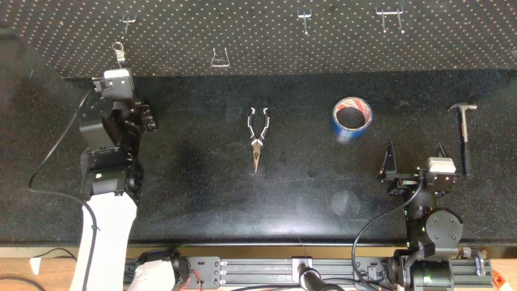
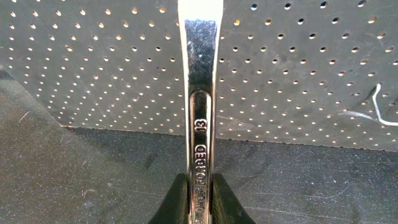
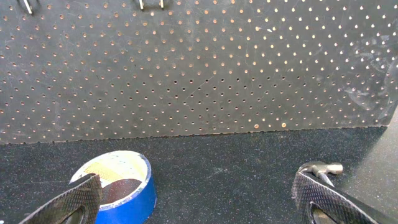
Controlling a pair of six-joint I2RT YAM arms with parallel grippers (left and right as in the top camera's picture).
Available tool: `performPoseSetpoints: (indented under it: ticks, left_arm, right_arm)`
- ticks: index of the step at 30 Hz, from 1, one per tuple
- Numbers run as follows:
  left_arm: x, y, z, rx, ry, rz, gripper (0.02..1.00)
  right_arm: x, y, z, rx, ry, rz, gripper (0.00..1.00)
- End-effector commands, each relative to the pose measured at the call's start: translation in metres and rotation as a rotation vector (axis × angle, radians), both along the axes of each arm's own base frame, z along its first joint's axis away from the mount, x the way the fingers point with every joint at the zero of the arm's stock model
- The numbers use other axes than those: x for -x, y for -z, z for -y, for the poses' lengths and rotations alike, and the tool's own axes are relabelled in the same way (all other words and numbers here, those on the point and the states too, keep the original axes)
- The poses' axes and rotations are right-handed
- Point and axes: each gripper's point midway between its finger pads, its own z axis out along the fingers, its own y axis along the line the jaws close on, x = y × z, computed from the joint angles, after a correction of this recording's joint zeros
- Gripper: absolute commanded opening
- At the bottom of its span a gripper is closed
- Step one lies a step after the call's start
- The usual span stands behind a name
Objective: Place Tools Onto Pegboard
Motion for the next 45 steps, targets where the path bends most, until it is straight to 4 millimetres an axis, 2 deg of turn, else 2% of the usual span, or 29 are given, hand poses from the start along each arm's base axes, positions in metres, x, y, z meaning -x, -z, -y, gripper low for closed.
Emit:
performPoseSetpoints:
  ticks: [1, 16, 27, 29, 33, 34, 35, 36, 38, 40, 43, 45]
  left_arm:
    - [-0.005, 0.000, -0.004, -0.021, -0.010, 0.009, 0.027]
    - [-0.024, 0.013, -0.007, -0.021, -0.009, 0.014, 0.029]
    - [-0.050, 0.024, -0.008, -0.022, 0.007, 0.064, 0.038]
    - [-0.053, 0.022, -0.009, -0.025, 0.007, 0.079, 0.110]
    - [-0.054, 0.016, -0.009, -0.028, 0.006, 0.097, 0.658]
    - [-0.053, 0.012, -0.009, -0.030, 0.006, 0.108, 0.836]
    - [-0.052, 0.006, -0.009, -0.033, 0.006, 0.123, 0.945]
    - [-0.050, -0.001, -0.008, -0.036, 0.006, 0.138, 0.996]
    - [-0.042, -0.016, -0.009, -0.045, -0.005, 0.159, 0.996]
    - [-0.024, -0.025, -0.011, -0.052, -0.032, 0.138, 0.996]
    - [0.021, -0.026, -0.017, -0.072, -0.103, 0.041, 0.996]
    - [0.056, -0.028, -0.013, -0.062, -0.116, -0.009, 0.996]
  right_arm:
    - [0.000, 0.002, 0.000, 0.013, -0.001, -0.005, 1.000]
    - [0.000, 0.002, 0.000, 0.013, -0.001, -0.005, 1.000]
    - [0.000, 0.002, 0.000, 0.013, -0.001, -0.005, 1.000]
    - [0.000, 0.002, 0.000, 0.013, -0.001, -0.005, 1.000]
    - [0.000, 0.002, 0.000, 0.013, -0.001, -0.005, 1.000]
    - [0.000, 0.002, 0.000, 0.013, -0.001, -0.005, 1.000]
    - [0.000, 0.002, 0.000, 0.013, -0.001, -0.005, 1.000]
    - [0.000, 0.002, 0.000, 0.013, -0.001, -0.005, 1.000]
    - [0.000, 0.002, 0.000, 0.013, -0.001, -0.005, 1.000]
    - [0.000, 0.002, 0.000, 0.013, -0.001, -0.005, 1.000]
    - [0.000, 0.002, 0.000, 0.013, -0.001, -0.005, 1.000]
    - [0.000, 0.002, 0.000, 0.013, -0.001, -0.005, 1.000]
